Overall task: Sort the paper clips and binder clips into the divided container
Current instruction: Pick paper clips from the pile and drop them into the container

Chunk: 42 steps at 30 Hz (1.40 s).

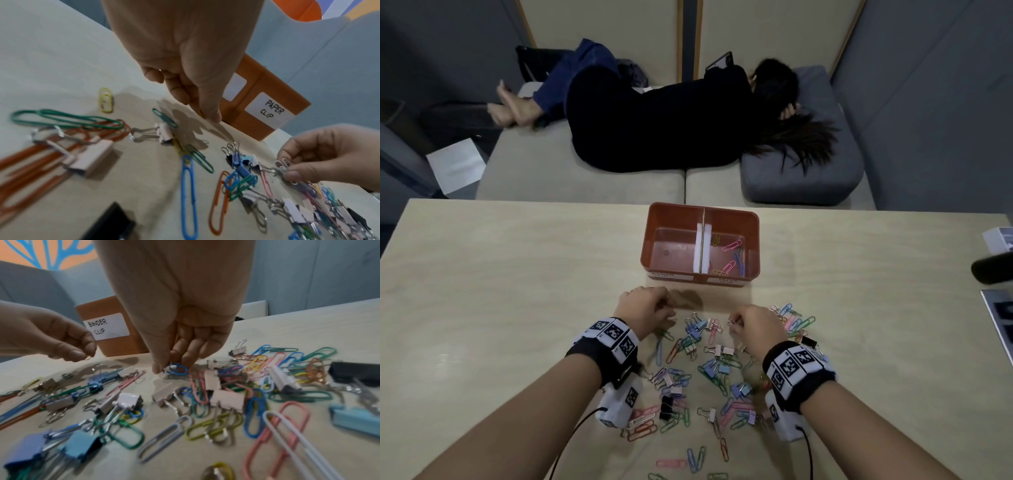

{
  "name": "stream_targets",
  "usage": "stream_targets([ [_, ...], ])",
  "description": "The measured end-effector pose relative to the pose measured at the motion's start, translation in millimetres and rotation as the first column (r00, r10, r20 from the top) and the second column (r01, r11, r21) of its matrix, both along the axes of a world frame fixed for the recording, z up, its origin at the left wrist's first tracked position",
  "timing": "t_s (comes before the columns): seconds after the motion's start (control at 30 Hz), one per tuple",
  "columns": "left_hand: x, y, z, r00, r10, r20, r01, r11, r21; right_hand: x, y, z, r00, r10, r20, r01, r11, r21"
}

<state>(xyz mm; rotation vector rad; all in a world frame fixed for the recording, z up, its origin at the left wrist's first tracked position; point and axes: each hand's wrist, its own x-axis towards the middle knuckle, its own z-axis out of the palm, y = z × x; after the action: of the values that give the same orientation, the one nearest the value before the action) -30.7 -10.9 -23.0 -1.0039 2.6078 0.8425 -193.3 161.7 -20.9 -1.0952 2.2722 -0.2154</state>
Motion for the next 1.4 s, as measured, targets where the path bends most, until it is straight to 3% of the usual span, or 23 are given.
stream_targets([
  [0.1, 11.8, -5.4, 3.7, 0.999, 0.049, 0.009, -0.049, 0.998, 0.027, -9.3, 4.1, 6.3, 0.997, -0.018, 0.077, 0.022, 0.999, -0.045],
  [0.27, 28.2, -7.0, 2.0, 0.994, 0.005, 0.111, -0.01, 0.999, 0.05, -5.9, 7.7, 13.0, 0.964, 0.203, 0.173, -0.202, 0.979, -0.025],
  [0.4, 29.6, 3.2, -0.7, 0.988, -0.048, 0.15, 0.045, 0.999, 0.023, 8.2, 4.2, 11.5, 0.946, 0.262, 0.192, -0.253, 0.965, -0.069],
  [0.77, 13.4, 6.2, 1.5, 0.975, -0.117, 0.187, 0.136, 0.986, -0.094, 8.0, -5.7, 2.4, 0.926, 0.353, 0.132, -0.34, 0.933, -0.115],
  [1.03, 12.7, 5.3, -1.0, 0.965, -0.168, 0.204, 0.184, 0.981, -0.063, 6.5, 0.8, -3.0, 0.901, 0.423, 0.098, -0.417, 0.906, -0.077],
  [1.2, 15.8, 2.8, 6.4, 0.982, -0.151, 0.118, 0.149, 0.989, 0.026, 4.2, -4.8, -7.1, 0.921, 0.384, 0.073, -0.383, 0.923, -0.017],
  [1.3, 19.1, 0.3, 12.6, 0.998, -0.06, -0.018, 0.062, 0.988, 0.138, 4.9, -5.1, -9.2, 0.91, 0.409, 0.062, -0.409, 0.912, -0.008],
  [1.4, 23.3, -3.3, 14.6, 0.999, -0.006, -0.054, 0.017, 0.98, 0.199, 4.7, -3.4, -12.7, 0.903, 0.426, 0.044, -0.427, 0.904, -0.008],
])
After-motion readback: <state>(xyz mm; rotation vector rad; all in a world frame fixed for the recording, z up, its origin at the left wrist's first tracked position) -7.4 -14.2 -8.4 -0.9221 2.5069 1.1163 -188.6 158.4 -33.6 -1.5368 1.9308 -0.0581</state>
